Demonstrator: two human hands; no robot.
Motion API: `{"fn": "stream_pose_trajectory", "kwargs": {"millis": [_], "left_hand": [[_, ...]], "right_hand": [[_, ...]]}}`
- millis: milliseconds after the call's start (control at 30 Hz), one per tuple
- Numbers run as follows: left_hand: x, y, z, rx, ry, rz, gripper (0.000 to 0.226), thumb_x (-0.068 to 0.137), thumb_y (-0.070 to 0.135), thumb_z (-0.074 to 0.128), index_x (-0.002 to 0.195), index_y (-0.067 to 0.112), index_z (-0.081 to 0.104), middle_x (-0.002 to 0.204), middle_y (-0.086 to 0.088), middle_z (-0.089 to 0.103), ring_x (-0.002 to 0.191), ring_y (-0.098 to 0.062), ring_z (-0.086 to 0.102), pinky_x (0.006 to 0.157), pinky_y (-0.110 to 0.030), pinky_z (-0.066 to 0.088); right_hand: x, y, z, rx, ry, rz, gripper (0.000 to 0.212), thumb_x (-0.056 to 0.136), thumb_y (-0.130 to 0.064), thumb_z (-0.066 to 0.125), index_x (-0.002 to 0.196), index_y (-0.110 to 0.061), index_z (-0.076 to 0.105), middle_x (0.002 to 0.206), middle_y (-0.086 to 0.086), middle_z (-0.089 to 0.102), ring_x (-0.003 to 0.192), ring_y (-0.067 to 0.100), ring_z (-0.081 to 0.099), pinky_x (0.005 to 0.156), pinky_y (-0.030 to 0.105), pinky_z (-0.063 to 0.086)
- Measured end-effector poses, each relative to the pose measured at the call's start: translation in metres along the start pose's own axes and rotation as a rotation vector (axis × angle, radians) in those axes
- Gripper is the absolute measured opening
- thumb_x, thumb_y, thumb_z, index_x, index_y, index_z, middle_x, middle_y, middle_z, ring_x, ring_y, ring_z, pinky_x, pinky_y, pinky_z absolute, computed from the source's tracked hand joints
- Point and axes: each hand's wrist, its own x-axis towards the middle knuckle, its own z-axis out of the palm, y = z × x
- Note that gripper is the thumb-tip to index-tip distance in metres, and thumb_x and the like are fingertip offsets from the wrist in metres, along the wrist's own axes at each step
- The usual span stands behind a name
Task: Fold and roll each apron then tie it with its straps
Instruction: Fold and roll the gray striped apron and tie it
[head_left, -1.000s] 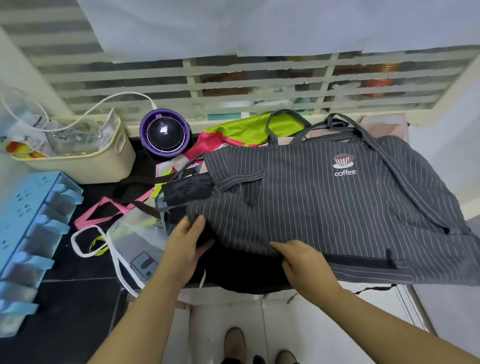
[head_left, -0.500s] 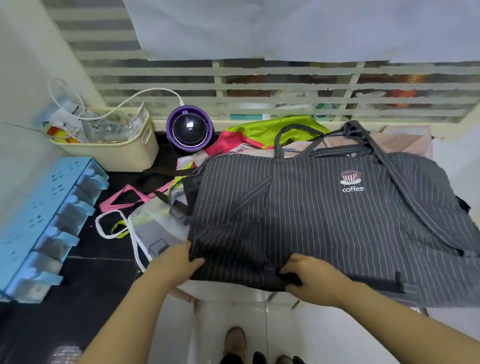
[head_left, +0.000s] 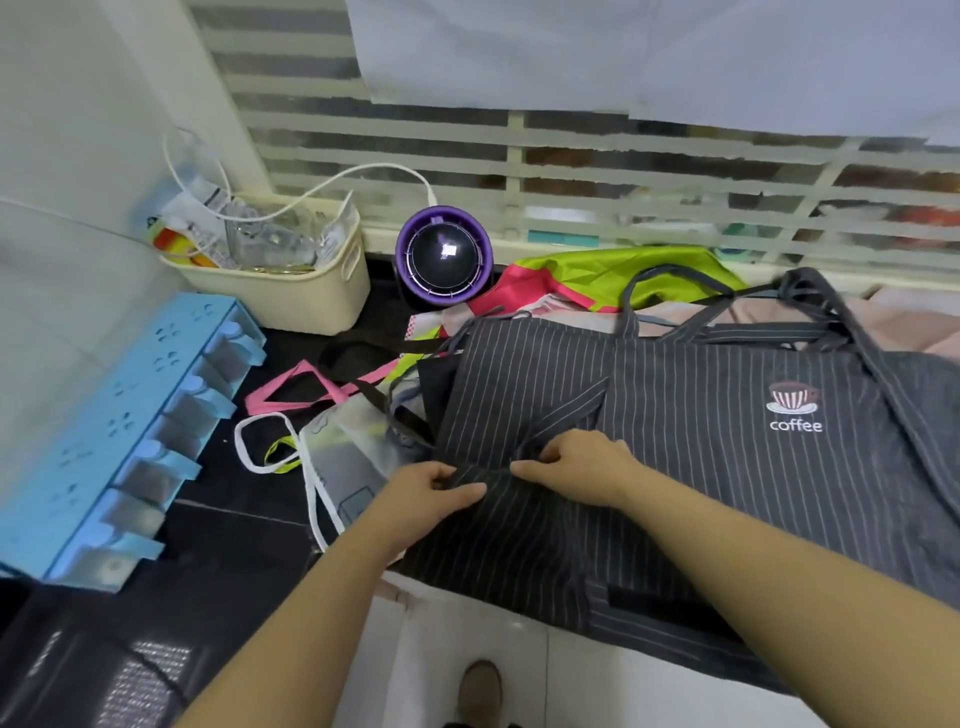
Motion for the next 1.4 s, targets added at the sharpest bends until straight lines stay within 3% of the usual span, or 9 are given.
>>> {"fn": "stream_pose_trajectory", "kwargs": {"millis": [133,233,333,500,600,733,1100,1267,1400], "left_hand": [[0.003,-0.007,0.009,0.092,0.263,0.228,0.028,0.093,0.033,0.058,0.120,0.027,0.054,0.104,0.014,0.061,0.098,-0.007,0.060,0.073,-0.013,0.044],[0.003,-0.019,0.018,0.195,0.481,0.296,0.035,0.096,0.031,0.054,0.130,0.025,0.047,0.109,0.005,0.063,0.097,-0.013,0.060,0.080,-0.028,0.050],[0.007,-0.033,0.020,0.281,0.516,0.182,0.033,0.094,0.034,0.056,0.123,0.023,0.045,0.101,0.000,0.063,0.087,-0.017,0.060,0.072,-0.034,0.049],[0.002,-0.013,0.018,0.328,0.761,0.426,0.022,0.086,0.021,0.067,0.096,0.022,0.047,0.085,0.012,0.047,0.071,-0.008,0.048,0.067,-0.026,0.037],[0.014,0.010,0.030,0.507,0.604,0.698,0.015,0.085,0.014,0.065,0.096,0.019,0.056,0.095,0.008,0.050,0.080,-0.008,0.050,0.074,-0.027,0.040],[0.028,0.039,0.062,0.697,0.223,0.812,0.023,0.094,0.022,0.052,0.116,0.020,0.058,0.117,0.005,0.051,0.106,-0.012,0.051,0.098,-0.028,0.039],[0.098,0.115,0.108,0.736,0.125,0.266,0.041,0.097,0.026,0.050,0.137,0.015,0.048,0.132,-0.008,0.050,0.114,-0.023,0.053,0.092,-0.034,0.045],[0.127,0.134,0.121,0.498,0.117,0.216,0.049,0.097,0.025,0.052,0.143,0.014,0.040,0.139,-0.008,0.049,0.120,-0.020,0.051,0.094,-0.027,0.044],[0.146,0.146,0.124,0.135,0.147,0.074,0.049,0.098,0.022,0.051,0.144,0.013,0.039,0.130,-0.005,0.055,0.097,-0.013,0.055,0.082,-0.028,0.050]], "right_hand": [[0.025,-0.015,0.018,0.371,0.083,-0.100,0.077,0.081,-0.058,0.062,0.145,-0.026,0.032,0.144,-0.002,0.044,0.130,0.020,0.043,0.110,0.049,0.033],[0.025,-0.019,0.025,0.222,0.295,-0.251,0.083,0.090,-0.043,0.059,0.152,-0.034,0.005,0.151,0.000,0.032,0.135,0.021,0.035,0.110,0.046,0.032],[0.023,-0.006,0.032,-0.154,0.352,-0.246,0.063,0.092,-0.051,0.050,0.147,-0.027,0.029,0.141,-0.001,0.043,0.127,0.021,0.040,0.103,0.038,0.032],[0.009,0.029,0.029,0.027,0.700,-0.242,0.038,0.088,-0.039,0.063,0.120,-0.020,0.063,0.115,0.000,0.059,0.113,0.023,0.051,0.099,0.042,0.037],[0.001,0.059,0.027,-0.051,0.687,-0.009,0.050,0.088,-0.035,0.063,0.134,-0.018,0.053,0.140,0.011,0.046,0.135,0.034,0.035,0.109,0.060,0.022],[-0.013,0.105,0.022,-0.058,0.371,0.190,0.061,0.096,-0.050,0.043,0.149,-0.023,0.028,0.158,0.005,0.018,0.146,0.026,0.011,0.116,0.050,0.015],[-0.028,0.192,-0.080,0.369,0.448,0.170,0.039,0.094,-0.025,0.057,0.132,-0.012,0.055,0.133,0.006,0.057,0.118,0.022,0.055,0.098,0.031,0.042],[0.012,0.201,-0.115,0.620,0.463,0.113,0.038,0.092,-0.020,0.060,0.128,-0.010,0.055,0.132,0.009,0.057,0.117,0.022,0.055,0.102,0.037,0.043],[0.045,0.193,-0.132,0.734,0.339,0.119,0.029,0.092,-0.020,0.059,0.120,-0.013,0.057,0.114,0.006,0.058,0.097,0.020,0.057,0.093,0.041,0.049]]}}
